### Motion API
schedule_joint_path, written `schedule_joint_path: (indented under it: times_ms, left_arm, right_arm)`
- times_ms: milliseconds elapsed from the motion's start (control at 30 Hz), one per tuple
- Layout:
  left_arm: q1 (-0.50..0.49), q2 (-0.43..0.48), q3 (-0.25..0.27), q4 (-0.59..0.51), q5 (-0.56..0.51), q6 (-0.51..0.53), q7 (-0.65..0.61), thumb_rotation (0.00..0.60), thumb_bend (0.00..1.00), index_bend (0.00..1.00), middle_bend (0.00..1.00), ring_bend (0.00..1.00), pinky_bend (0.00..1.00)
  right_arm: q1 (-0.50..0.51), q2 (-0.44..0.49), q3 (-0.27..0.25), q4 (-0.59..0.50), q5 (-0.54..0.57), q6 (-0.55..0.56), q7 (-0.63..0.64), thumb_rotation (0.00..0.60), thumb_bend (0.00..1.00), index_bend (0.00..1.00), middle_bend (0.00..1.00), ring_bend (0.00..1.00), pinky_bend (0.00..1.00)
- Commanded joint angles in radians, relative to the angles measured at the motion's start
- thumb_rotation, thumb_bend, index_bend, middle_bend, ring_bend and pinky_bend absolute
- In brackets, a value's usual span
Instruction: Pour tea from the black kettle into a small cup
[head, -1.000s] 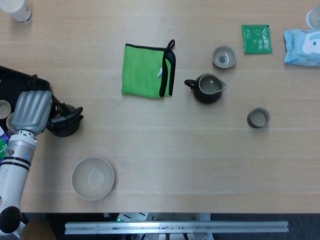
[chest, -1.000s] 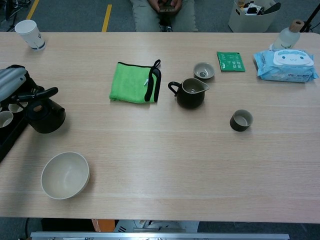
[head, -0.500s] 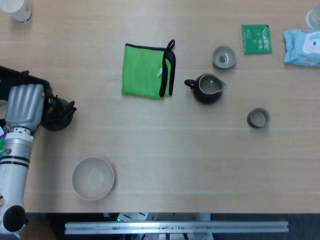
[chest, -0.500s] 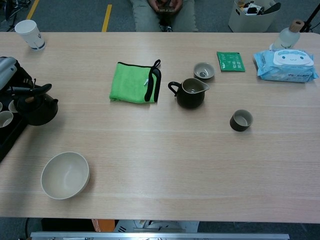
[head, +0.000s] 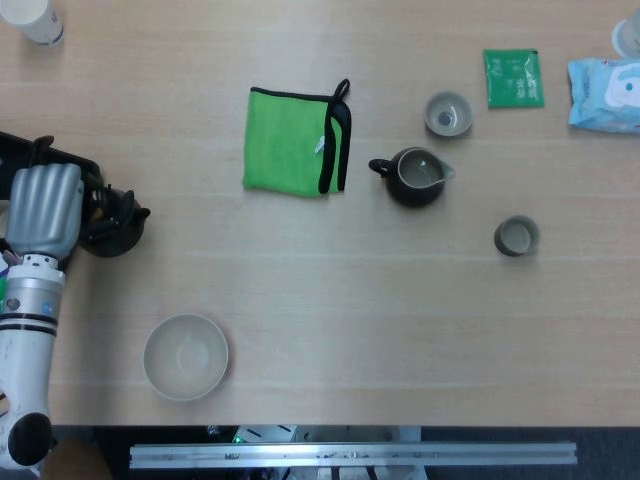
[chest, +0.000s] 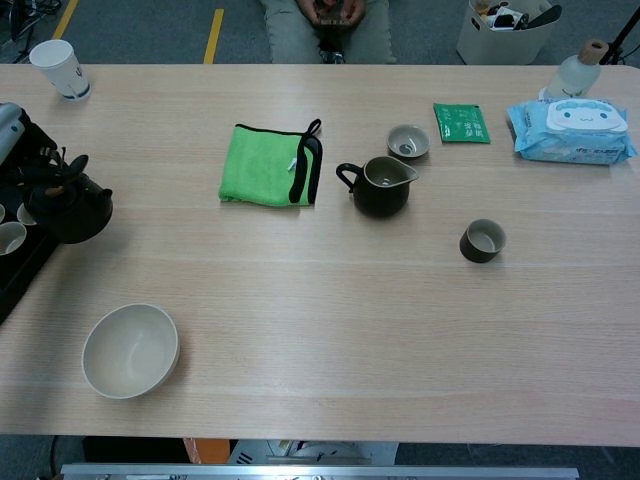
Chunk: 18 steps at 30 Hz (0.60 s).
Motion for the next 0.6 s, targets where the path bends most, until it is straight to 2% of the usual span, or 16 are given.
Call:
schedule_joint_path:
  times_ms: [33,100,267,600]
  left_arm:
    - [0.004,-0.001,0.0,0.001,0.013,0.005,-0.006,0.351,0.35,1.0,1.0,0.98,0.14]
    - [0.008,-0.002,0.0,0.003,0.031,0.012,-0.019,0.379,0.36,1.0,1.0,0.98,0.14]
    - [0.018,-0.003,0.002,0.005,0.07,0.029,-0.038,0.532,0.37,1.0,1.0,0.98,0.14]
    - [0.033,0.004,0.005,-0.011,0.124,0.051,-0.044,0.586,0.38,1.0,1.0,0.97,0.14]
  right_arm:
    - [0.0,0.001,0.0,0.0,-0.001,0.001,0.0,0.6,0.09,0.37,0.38,0.28,0.37]
    - [-0.001,0.001,0.0,-0.001,-0.001,0.002,0.0,0.6,0.09,0.37,0.38,0.28,0.37]
    - [-0.002,0.001,-0.001,-0.002,-0.003,0.004,-0.001,0.6,0.09,0.37,0.38,0.28,0.37]
    - [0.008,0.007,-0.01,-0.01,-0.029,-0.006,-0.02,0.6,0.09,0.37,0.38,0.28,0.37]
